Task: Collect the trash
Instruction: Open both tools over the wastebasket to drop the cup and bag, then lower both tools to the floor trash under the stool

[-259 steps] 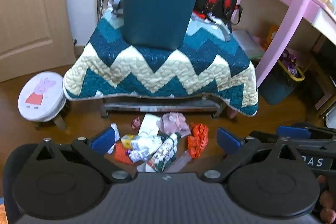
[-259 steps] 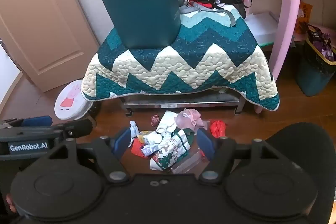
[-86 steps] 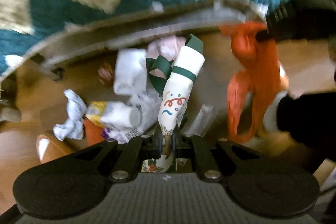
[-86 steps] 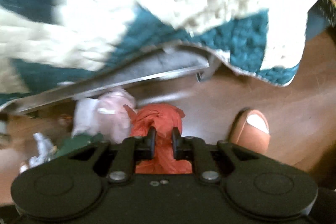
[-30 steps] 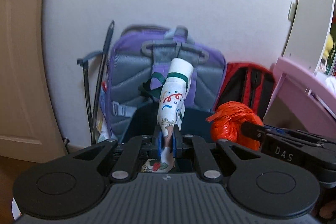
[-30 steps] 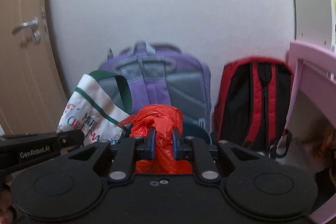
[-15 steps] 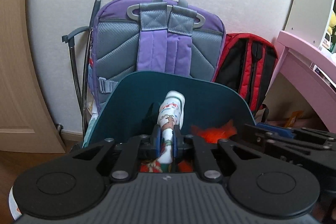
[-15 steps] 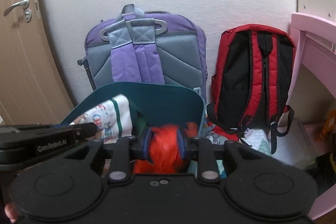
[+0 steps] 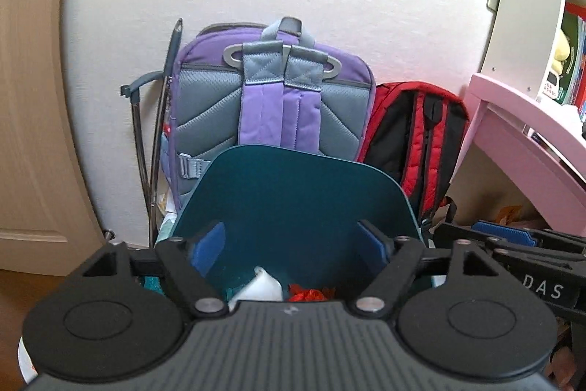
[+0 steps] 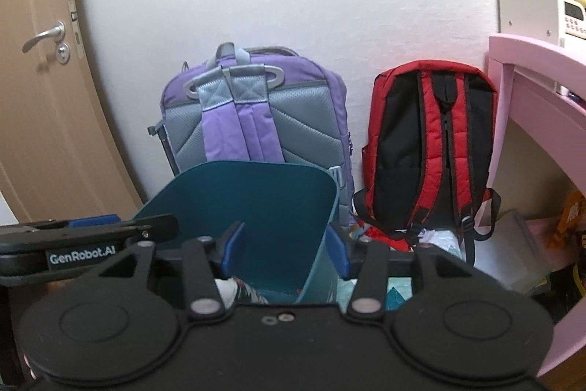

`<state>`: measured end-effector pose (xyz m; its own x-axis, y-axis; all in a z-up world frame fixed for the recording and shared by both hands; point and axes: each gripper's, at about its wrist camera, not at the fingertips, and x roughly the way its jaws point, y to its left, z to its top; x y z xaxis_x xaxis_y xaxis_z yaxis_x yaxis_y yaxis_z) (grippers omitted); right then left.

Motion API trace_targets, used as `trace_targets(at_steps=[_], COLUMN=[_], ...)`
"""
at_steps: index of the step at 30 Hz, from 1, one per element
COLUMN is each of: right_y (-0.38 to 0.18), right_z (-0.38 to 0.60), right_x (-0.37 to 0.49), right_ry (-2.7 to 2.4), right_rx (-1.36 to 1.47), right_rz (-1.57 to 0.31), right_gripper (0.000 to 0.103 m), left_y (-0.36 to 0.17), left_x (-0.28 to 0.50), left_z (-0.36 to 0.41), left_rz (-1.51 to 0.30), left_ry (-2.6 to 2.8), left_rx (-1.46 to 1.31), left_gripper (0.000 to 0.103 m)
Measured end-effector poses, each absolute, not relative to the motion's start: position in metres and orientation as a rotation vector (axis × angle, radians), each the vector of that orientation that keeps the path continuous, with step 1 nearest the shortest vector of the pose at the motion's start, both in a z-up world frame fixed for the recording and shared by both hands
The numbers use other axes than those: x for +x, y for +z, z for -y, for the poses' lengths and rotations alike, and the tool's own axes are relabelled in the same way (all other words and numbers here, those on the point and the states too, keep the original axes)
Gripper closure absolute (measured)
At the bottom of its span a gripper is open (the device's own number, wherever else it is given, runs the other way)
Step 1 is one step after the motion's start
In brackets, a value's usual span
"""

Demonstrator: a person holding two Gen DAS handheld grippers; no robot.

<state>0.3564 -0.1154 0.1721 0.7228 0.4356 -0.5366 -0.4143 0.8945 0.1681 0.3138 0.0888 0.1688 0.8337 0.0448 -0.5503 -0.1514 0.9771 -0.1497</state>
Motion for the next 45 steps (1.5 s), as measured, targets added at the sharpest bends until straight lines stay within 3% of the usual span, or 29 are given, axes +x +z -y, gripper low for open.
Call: trace_targets(at_steps=[21,24,26,34,45], right_y=[0.162,0.148,0.135,0.059,-0.093], right_z=[0.172,0.176,0.176,0.174,0.171], right_x=[0.239,0.226,0.218,0.201,0.222], right_ry=[0.561,0.579,0.589,0.581,0.476], right_rx=[0.057,0.055,0.051,0.029,0.013], right_rz=[-0.638,-0.661,-0.683,-0.805,-1.061], right_gripper=[0.047,0.047,0.047,0.046,0.046], left_y=[0.164,0.150,0.137,0.061,-0.079], left_x=[0.187,0.169,0.156,0.130,0.160], left_z=[-0.070,-0.068,-0.067,-0.068,-0.078], left_rz=[-0.656,-0.660,-0.658,-0.720,-0.956], left_ry=[0.041,0.045,0.047,0.063,0.112], left_rx=[-0.253,-0.269,-0.279,-0.230,-0.218], left_gripper=[0.015,0.008,0.000,0.000,0.000])
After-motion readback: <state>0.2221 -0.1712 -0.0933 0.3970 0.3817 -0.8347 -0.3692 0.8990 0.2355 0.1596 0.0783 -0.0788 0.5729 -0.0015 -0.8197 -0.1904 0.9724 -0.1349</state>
